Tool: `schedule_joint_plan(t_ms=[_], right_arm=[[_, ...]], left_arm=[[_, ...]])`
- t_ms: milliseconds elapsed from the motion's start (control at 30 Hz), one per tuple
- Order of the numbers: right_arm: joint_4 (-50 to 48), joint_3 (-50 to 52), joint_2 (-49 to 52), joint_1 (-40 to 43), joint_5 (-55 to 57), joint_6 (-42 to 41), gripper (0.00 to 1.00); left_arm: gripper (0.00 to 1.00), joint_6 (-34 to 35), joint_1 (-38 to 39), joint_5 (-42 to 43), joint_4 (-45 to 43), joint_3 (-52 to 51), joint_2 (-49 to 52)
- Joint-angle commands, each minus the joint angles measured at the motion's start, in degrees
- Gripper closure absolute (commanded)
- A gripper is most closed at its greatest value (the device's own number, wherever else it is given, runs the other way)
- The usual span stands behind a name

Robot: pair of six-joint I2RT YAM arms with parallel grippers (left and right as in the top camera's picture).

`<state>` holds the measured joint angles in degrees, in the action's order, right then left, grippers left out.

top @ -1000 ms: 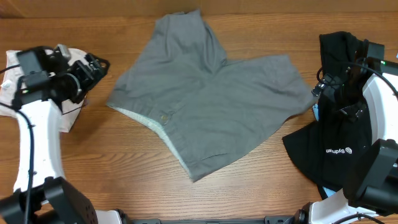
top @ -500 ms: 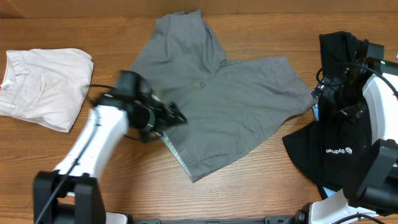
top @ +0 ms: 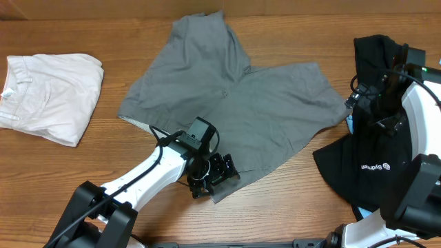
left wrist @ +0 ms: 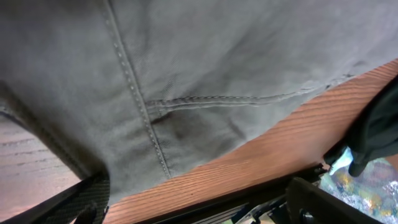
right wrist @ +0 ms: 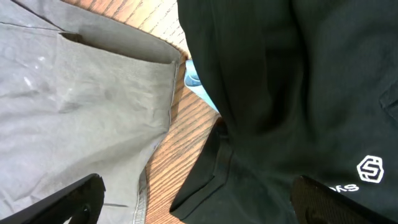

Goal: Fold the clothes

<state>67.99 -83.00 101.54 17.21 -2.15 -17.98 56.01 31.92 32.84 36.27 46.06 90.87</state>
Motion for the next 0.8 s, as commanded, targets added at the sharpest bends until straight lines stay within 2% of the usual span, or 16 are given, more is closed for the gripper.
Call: schedule_joint_plan(t_ms=[0, 167, 300, 333, 367, 500, 600, 767], right_arm=[[-0.33, 0.2, -0.57, 0.17, -0.13, 0.42, 0.0], [-0.39, 0.2, -0.57, 0.17, -0.13, 0.44, 0.0], [-0.39, 0.2, -0.57, 0.17, -0.13, 0.42, 0.0], [-0.39, 0.2, -0.57, 0.17, -0.13, 0.42, 0.0], [-0.37, 0.2, -0.57, 0.17, -0.13, 0.44, 0.0], [-0.37, 0.2, -0.57, 0.17, -0.13, 0.42, 0.0], [-0.37, 0.2, -0.57, 0.17, -0.13, 0.42, 0.0], [-0.37, 0.2, -0.57, 0.17, -0.13, 0.42, 0.0]], left_arm=[[0.08, 2.75, 0.42, -1.95, 1.95, -0.31, -0.22], [0.06, 2.73, 0.5, -1.97, 6.29, -0.31, -0.24], [0.06, 2.8, 0.52, -3.26, 4.68, -0.31, -0.24], [0.08, 2.8, 0.5, -3.48, 3.26, -0.31, -0.22], [0.24, 2.78, 0.52, -3.48, 1.6, -0.31, -0.22], [0.59, 2.8, 0.52, -3.65, 0.72, -0.31, -0.24], [0.62, 2.78, 0.52, -3.61, 1.09, -0.33, -0.24], [0.95, 2.75, 0.52, -3.37, 2.32, -0.33, -0.22]])
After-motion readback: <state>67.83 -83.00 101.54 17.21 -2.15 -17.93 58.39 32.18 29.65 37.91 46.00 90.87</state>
